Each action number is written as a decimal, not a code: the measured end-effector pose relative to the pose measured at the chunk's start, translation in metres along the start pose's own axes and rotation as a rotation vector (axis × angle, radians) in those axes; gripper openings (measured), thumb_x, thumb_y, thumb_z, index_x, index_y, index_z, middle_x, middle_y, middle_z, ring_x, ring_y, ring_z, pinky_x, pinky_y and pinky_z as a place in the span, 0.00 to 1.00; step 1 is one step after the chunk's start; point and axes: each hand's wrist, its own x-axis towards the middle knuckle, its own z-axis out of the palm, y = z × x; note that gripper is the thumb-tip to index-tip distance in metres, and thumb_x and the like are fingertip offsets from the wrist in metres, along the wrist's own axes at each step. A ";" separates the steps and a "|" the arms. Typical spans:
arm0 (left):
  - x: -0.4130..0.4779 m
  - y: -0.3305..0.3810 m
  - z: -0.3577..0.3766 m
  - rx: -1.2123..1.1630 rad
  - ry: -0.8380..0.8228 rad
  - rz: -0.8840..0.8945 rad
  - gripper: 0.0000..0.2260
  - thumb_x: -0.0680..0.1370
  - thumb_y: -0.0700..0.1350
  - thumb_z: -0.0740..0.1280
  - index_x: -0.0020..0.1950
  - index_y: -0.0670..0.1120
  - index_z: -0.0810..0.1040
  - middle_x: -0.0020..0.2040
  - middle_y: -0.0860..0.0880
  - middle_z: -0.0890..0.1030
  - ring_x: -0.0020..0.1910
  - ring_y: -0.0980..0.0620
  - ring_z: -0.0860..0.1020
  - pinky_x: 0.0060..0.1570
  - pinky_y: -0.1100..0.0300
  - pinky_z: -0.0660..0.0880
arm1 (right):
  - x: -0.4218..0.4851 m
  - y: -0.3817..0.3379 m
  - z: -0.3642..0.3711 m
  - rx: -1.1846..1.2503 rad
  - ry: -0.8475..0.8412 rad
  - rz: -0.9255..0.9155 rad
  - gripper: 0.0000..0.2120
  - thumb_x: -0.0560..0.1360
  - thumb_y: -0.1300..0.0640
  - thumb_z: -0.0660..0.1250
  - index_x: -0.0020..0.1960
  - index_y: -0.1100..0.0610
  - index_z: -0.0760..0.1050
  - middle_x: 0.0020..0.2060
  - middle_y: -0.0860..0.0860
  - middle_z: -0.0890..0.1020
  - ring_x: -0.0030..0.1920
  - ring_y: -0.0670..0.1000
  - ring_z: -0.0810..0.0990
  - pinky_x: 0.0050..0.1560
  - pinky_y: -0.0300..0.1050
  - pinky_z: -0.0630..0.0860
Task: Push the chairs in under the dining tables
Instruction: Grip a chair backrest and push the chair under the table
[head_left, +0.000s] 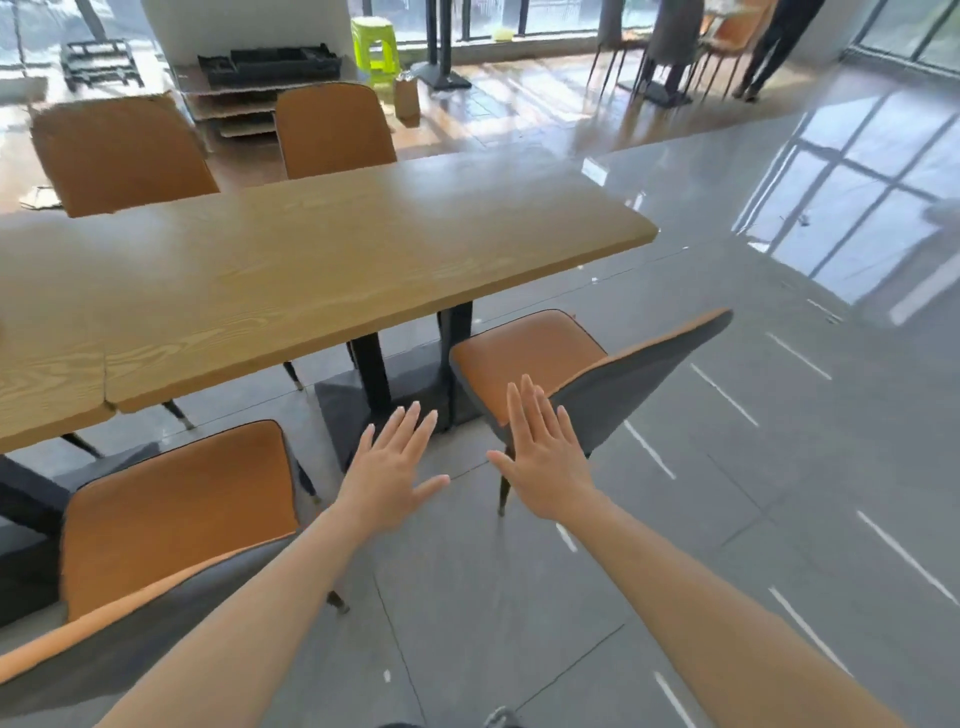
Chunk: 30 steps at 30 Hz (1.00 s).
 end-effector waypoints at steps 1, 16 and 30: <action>0.016 0.021 -0.001 0.001 0.006 0.016 0.33 0.80 0.59 0.54 0.77 0.49 0.40 0.79 0.48 0.41 0.78 0.49 0.40 0.76 0.50 0.41 | 0.000 0.021 -0.007 -0.003 0.005 0.032 0.35 0.81 0.44 0.50 0.65 0.52 0.22 0.75 0.52 0.31 0.76 0.52 0.33 0.74 0.49 0.33; 0.229 0.215 0.019 0.030 -0.003 0.159 0.38 0.77 0.59 0.60 0.77 0.50 0.38 0.79 0.47 0.40 0.78 0.46 0.43 0.76 0.47 0.46 | 0.055 0.259 -0.071 -0.063 -0.022 0.233 0.40 0.80 0.42 0.52 0.66 0.57 0.22 0.75 0.54 0.32 0.76 0.54 0.34 0.76 0.53 0.38; 0.322 0.263 0.047 -0.078 -0.258 -0.136 0.22 0.73 0.41 0.66 0.66 0.50 0.67 0.57 0.46 0.78 0.53 0.44 0.77 0.50 0.51 0.76 | 0.165 0.401 -0.095 -0.060 -0.186 0.109 0.46 0.77 0.48 0.64 0.75 0.57 0.31 0.77 0.56 0.39 0.77 0.56 0.40 0.76 0.54 0.41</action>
